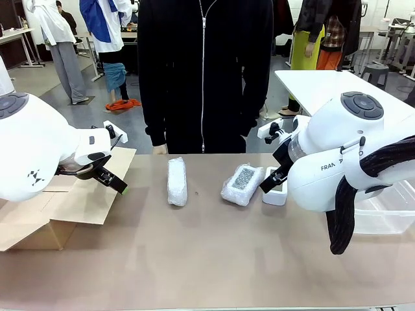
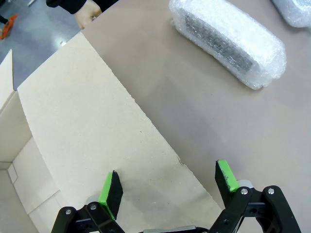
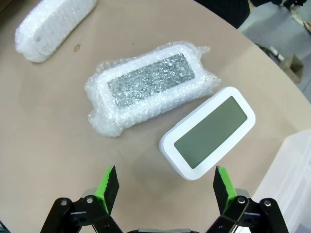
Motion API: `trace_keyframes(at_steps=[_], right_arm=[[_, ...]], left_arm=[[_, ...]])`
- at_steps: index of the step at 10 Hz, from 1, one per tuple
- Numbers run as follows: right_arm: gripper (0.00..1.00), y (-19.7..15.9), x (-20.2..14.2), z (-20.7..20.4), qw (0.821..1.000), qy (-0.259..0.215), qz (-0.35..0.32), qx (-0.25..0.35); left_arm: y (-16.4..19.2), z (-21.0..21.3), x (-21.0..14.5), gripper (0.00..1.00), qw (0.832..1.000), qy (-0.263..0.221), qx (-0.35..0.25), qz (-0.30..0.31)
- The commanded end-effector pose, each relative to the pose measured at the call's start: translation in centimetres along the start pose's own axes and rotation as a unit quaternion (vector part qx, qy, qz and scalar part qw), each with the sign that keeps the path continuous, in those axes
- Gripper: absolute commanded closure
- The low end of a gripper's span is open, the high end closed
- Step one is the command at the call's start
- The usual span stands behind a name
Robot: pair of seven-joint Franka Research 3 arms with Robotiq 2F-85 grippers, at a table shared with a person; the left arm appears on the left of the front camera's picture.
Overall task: Separate and place wrapped and unwrapped clocks.
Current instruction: Pick up the Digital clock indicated by the person.
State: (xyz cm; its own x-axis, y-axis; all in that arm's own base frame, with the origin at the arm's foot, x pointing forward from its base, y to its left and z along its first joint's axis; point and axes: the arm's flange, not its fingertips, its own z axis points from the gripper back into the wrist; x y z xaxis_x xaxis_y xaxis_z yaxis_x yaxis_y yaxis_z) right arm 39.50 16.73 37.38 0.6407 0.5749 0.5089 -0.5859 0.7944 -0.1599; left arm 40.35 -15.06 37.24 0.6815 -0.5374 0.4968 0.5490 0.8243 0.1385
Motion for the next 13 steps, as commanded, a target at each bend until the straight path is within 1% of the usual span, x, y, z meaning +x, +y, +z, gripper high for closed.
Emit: trace_keyframes(at_steps=[1,4,5,6,7,8,9,10,11,12,13], right_arm=[[0.00,0.0,0.0,0.0,1.000,0.000,0.000,0.000],[0.00,0.0,0.0,0.0,1.000,0.000,0.000,0.000],[0.00,-0.5,1.3,3.0,1.000,-0.013,0.022,0.008],[0.00,-0.7,2.3,6.0,0.998,-0.018,0.049,0.037],[0.00,-0.9,3.4,9.5,0.995,-0.020,0.071,0.060],[0.00,-1.0,3.8,12.1,0.992,-0.021,0.095,0.081],[0.00,-1.5,3.8,14.6,0.988,-0.015,0.116,0.103],[0.00,-2.1,3.7,16.1,0.985,-0.019,0.125,0.115],[0.00,-3.0,3.0,17.5,0.983,-0.034,0.127,0.130],[0.00,-4.1,2.4,18.5,0.978,-0.058,0.124,0.157],[0.00,-5.5,1.7,18.7,0.970,-0.077,0.121,0.198]], left_arm=[[0.0,0.0,0.0,0.00,1.000,0.000,0.000,0.000],[0.0,0.0,0.0,0.00,1.000,0.000,0.000,0.000],[0.7,2.3,0.6,0.00,1.000,-0.006,-0.014,0.022],[1.3,4.9,1.0,0.00,0.999,-0.010,-0.012,0.040],[2.1,7.7,1.2,0.00,0.999,-0.015,-0.011,0.043],[2.5,10.2,0.8,0.00,0.998,-0.013,-0.034,0.043],[3.0,12.7,-0.3,0.00,0.997,-0.011,-0.075,0.034],[3.6,14.9,-1.4,0.00,0.994,-0.017,-0.109,0.022],[3.6,16.3,-2.8,0.00,0.990,-0.033,-0.139,-0.001],[3.8,17.3,-4.0,0.00,0.986,-0.043,-0.158,-0.018],[3.7,17.9,-5.0,0.00,0.982,-0.054,-0.173,-0.049]])
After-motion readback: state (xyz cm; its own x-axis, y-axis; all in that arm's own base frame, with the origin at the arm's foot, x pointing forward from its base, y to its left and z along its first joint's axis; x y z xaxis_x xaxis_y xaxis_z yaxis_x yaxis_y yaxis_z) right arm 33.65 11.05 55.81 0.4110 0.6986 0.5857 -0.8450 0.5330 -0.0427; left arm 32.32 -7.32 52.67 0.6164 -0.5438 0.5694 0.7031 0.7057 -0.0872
